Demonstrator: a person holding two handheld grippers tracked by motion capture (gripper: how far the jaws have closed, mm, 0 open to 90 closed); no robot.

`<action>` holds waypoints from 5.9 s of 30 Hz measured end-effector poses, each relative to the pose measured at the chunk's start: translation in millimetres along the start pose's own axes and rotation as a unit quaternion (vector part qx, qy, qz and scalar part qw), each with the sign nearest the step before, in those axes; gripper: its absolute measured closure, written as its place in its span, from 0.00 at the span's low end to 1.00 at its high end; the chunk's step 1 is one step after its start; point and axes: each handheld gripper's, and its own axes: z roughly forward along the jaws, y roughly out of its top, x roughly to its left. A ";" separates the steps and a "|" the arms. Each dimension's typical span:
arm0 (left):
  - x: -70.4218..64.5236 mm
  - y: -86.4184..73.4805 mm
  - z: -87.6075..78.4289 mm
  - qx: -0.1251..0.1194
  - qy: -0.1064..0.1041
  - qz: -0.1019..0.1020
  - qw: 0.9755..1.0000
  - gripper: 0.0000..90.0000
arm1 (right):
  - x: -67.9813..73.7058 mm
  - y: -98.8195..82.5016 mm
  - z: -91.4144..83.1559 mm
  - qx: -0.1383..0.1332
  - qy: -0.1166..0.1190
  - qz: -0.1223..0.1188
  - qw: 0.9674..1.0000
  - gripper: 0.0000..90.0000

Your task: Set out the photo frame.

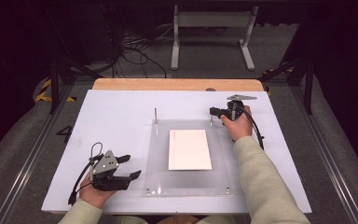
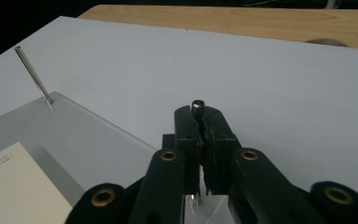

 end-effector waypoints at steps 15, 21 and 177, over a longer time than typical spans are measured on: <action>-16.6 16.0 7.1 -0.057 -0.002 0.059 0.997 0.17 | -6.4 1.8 5.1 -0.002 0.010 0.035 0.999 0.95; -24.5 28.8 7.8 -0.103 -0.013 0.073 0.992 0.20 | -7.2 -0.1 5.3 -0.008 0.013 0.044 0.999 0.95; -6.3 48.2 -51.1 -0.113 0.061 -0.036 0.991 0.34 | 139.2 -9.5 -173.7 -0.203 0.042 -0.219 0.954 0.64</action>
